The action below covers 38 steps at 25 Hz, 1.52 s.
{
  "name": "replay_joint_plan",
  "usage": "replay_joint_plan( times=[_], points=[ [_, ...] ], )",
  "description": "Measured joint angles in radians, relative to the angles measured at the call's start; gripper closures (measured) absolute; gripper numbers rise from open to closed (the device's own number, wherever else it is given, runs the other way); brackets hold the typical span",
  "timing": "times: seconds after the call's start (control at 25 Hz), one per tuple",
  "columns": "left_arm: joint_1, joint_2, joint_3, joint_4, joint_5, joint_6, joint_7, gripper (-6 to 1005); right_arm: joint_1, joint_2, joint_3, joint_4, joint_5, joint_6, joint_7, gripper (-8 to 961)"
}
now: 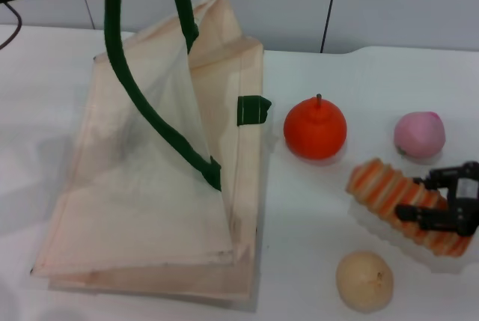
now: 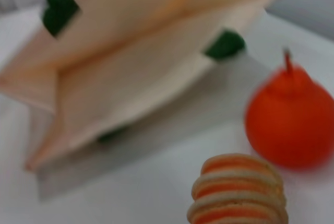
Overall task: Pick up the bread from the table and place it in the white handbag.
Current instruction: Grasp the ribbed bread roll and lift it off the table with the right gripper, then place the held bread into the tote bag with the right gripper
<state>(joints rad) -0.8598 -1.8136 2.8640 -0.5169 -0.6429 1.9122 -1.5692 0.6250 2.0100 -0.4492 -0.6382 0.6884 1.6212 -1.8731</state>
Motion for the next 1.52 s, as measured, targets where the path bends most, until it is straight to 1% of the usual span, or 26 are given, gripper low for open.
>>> replay_joint_plan(
  times=[0.2,0.32,0.52,0.72,0.96,1.24,1.36,1.52],
  points=[
    [-0.028,-0.008,0.0,0.0,0.022,0.009,0.0,875,0.063,0.007,-0.006,0.013,0.009,0.048,-0.015,425],
    [-0.045,-0.011,0.0,0.001,0.036,0.009,0.0,875,0.121,0.008,-0.034,0.051,0.008,0.04,-0.021,446],
    [-0.05,-0.011,0.0,0.003,0.036,0.009,0.001,875,0.215,0.009,-0.077,0.088,0.009,0.01,-0.018,497],
    [-0.063,-0.012,0.0,0.006,0.037,0.009,0.001,874,0.301,0.011,-0.078,0.187,0.011,-0.105,-0.016,520],
    [-0.069,-0.019,0.0,0.008,0.037,0.008,0.006,874,0.366,0.015,-0.085,0.257,0.011,-0.152,-0.017,547],
    [-0.071,-0.022,0.0,0.009,0.037,0.007,0.007,873,0.467,0.02,-0.093,0.374,0.011,-0.247,-0.016,618],
    [-0.073,-0.023,0.0,0.009,0.037,0.007,0.005,873,0.498,0.024,-0.087,0.425,0.011,-0.32,-0.015,636],
    [-0.074,-0.025,0.0,0.009,0.036,0.007,0.006,873,0.519,0.025,-0.082,0.487,0.033,-0.449,0.001,647]
  ],
)
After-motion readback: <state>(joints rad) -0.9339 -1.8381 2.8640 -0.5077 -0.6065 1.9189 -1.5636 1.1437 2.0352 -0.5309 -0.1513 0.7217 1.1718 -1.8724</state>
